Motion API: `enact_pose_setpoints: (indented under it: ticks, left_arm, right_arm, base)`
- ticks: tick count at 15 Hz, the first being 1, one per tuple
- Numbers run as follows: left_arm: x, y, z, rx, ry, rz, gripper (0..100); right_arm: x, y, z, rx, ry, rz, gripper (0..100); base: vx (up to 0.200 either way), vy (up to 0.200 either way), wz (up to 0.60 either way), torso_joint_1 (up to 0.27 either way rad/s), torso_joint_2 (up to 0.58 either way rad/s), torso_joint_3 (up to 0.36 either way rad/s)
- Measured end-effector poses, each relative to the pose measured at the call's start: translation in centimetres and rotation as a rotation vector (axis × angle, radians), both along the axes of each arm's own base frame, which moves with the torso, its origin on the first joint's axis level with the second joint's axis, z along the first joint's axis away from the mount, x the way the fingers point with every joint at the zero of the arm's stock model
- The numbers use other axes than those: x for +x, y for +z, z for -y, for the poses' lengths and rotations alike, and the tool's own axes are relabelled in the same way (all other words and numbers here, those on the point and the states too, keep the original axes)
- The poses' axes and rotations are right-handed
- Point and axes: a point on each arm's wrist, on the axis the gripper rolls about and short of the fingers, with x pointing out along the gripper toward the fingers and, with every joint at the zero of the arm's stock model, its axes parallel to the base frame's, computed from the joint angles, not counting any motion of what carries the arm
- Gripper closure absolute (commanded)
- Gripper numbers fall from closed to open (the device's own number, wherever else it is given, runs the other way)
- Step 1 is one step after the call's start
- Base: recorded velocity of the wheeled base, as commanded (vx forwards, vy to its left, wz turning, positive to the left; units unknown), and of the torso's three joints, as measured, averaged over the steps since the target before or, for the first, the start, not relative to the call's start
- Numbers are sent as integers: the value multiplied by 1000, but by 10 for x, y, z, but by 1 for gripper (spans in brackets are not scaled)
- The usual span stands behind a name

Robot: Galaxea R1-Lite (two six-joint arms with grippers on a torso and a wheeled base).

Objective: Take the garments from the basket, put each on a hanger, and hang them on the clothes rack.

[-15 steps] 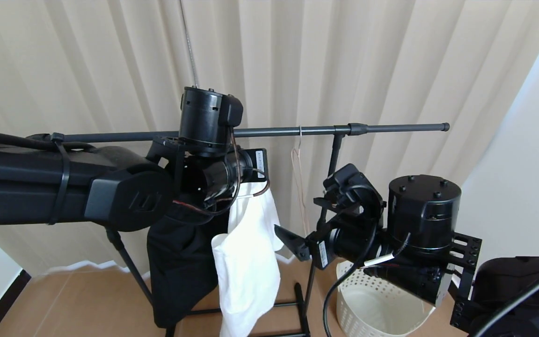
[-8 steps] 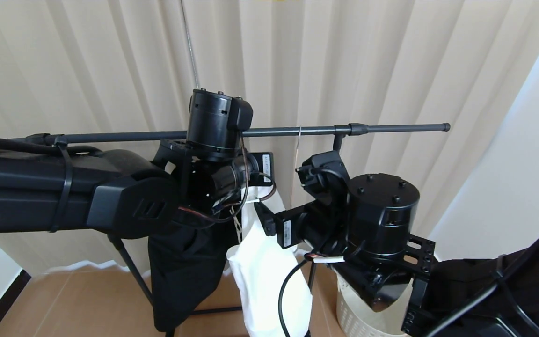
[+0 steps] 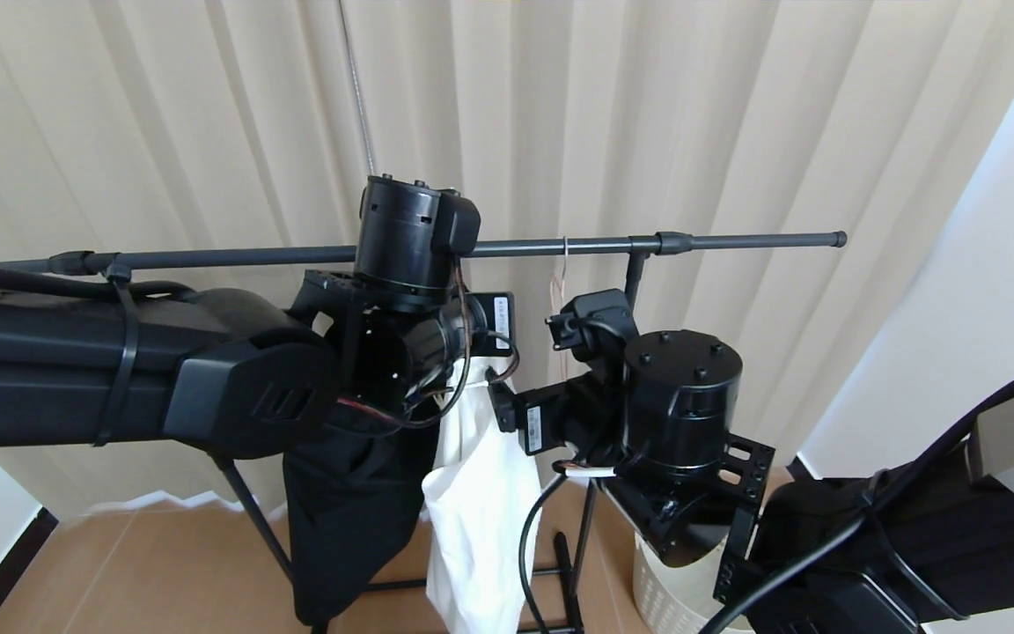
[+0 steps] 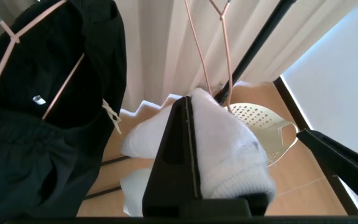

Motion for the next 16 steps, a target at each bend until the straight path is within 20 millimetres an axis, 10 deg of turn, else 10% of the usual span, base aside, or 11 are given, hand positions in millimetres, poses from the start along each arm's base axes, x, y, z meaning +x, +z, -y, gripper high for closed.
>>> enact_pose_setpoints:
  ticks: [16]
  left_arm:
    - [-11, 21, -19, -9, 12, 44, 100]
  right_arm:
    - [18, -44, 28, -255, -58, -54, 0]
  base:
    - [0, 0, 0, 0, 0, 0]
